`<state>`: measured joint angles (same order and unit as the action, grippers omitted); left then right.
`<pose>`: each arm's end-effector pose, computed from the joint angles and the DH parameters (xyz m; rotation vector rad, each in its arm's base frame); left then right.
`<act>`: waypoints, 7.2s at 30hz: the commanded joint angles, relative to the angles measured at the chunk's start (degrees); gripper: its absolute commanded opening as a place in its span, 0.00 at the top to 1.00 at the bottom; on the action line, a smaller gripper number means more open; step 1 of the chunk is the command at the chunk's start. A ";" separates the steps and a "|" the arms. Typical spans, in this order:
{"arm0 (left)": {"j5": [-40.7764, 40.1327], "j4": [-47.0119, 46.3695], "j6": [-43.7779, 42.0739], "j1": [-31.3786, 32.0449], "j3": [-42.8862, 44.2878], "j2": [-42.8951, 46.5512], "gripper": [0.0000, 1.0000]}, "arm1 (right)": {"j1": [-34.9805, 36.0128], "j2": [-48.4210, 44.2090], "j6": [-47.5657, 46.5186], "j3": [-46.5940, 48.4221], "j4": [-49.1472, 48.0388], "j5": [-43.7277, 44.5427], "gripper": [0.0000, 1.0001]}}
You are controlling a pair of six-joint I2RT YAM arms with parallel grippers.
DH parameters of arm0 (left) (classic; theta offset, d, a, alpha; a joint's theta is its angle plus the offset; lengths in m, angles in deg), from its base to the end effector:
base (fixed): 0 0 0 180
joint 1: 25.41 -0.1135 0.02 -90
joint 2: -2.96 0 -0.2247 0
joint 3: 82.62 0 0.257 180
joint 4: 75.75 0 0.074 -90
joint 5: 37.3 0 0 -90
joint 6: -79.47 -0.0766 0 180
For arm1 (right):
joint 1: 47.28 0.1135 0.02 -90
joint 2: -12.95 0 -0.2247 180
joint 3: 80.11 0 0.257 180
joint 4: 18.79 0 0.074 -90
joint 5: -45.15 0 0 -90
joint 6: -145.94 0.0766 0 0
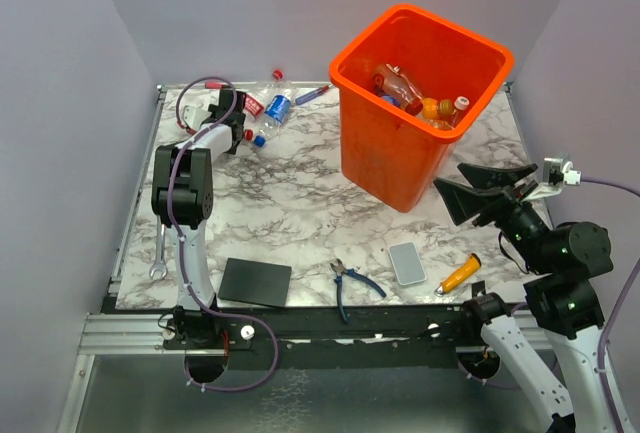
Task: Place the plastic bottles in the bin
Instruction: Pick up the plastic bottle at the center of the board, then place the plastic bottle in the trash bin.
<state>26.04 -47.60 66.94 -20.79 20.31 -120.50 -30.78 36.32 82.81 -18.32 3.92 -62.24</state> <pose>0.4798 -0.0043 0.1038 -1.5328 1.7306 -0.1587 0.1437 0.0665 0.4022 -0.1473 1.3492 0.8380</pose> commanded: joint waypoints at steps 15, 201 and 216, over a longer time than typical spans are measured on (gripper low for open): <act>-0.51 -2.70 -0.24 -0.14 -9.24 12.61 0.64 | 0.02 1.57 0.11 1.97 0.35 -0.57 0.18; 24.54 -31.53 -63.12 42.77 -49.69 90.43 0.01 | 40.73 44.09 -22.83 57.03 4.13 40.42 1.00; -3.94 -24.92 -54.88 42.80 -58.62 99.30 0.01 | 19.09 66.93 -58.82 67.43 -46.78 63.53 1.00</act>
<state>36.73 -77.80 6.46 22.03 -37.04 -22.10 -2.13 94.88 27.71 46.53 -40.47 -7.49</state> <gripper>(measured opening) 0.990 0.339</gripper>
